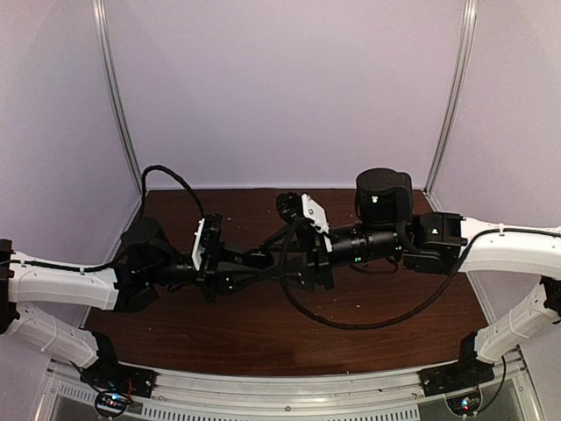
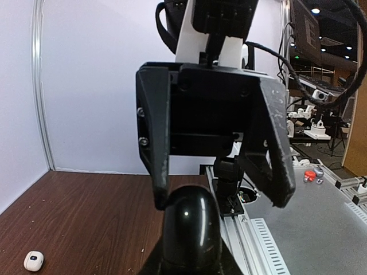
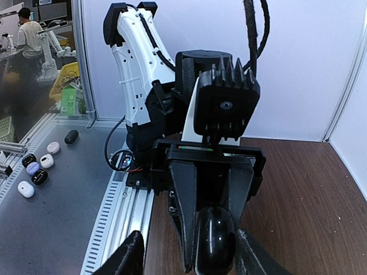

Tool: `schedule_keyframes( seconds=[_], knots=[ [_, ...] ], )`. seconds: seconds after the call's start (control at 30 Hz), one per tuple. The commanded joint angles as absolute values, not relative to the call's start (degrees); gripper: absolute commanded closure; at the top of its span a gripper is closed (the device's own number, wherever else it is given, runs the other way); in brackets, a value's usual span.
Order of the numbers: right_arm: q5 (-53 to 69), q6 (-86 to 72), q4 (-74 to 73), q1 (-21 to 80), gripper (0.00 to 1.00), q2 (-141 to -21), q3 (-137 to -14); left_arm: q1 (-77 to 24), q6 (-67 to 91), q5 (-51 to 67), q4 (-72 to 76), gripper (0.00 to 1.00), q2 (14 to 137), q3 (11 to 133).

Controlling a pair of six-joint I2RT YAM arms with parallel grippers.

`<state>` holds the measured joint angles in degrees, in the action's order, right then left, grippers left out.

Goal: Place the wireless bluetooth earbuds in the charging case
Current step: Close the charging case with the earbuds, then pass from the left arm to the right

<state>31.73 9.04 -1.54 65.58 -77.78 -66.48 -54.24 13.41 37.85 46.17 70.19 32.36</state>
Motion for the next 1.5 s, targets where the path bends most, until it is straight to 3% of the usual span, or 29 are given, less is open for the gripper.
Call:
schedule_keyframes(
  seconds=[0.0,0.23,0.43,0.8,1.07,1.37,1.47],
  knots=[
    [32.66,10.56,-5.47,66.80,0.46,-75.16,-66.73,-53.15,14.50,35.80,49.81,0.96,70.40,33.40],
    [26.43,8.35,-5.80,65.49,0.47,-73.82,-66.52,-53.23,9.58,37.37,44.89,0.96,69.76,34.48],
    [26.65,6.28,-4.98,65.13,0.52,-75.25,-67.22,-53.35,7.65,37.77,43.52,0.96,69.86,35.29],
    [24.27,5.71,-4.34,65.13,0.52,-79.02,-69.08,-53.96,7.71,37.73,44.21,0.96,70.58,35.51],
    [24.34,5.35,-2.95,65.13,0.66,-79.75,-68.47,-53.96,7.95,37.46,44.04,0.96,70.33,35.33],
    [22.71,6.02,-3.93,65.04,0.71,-80.82,-68.64,-53.92,8.39,36.90,44.00,0.95,70.07,35.42],
    [22.21,6.02,-3.88,64.83,0.80,-80.48,-68.52,-53.96,8.74,36.33,43.68,0.90,70.05,35.46]
  ],
)
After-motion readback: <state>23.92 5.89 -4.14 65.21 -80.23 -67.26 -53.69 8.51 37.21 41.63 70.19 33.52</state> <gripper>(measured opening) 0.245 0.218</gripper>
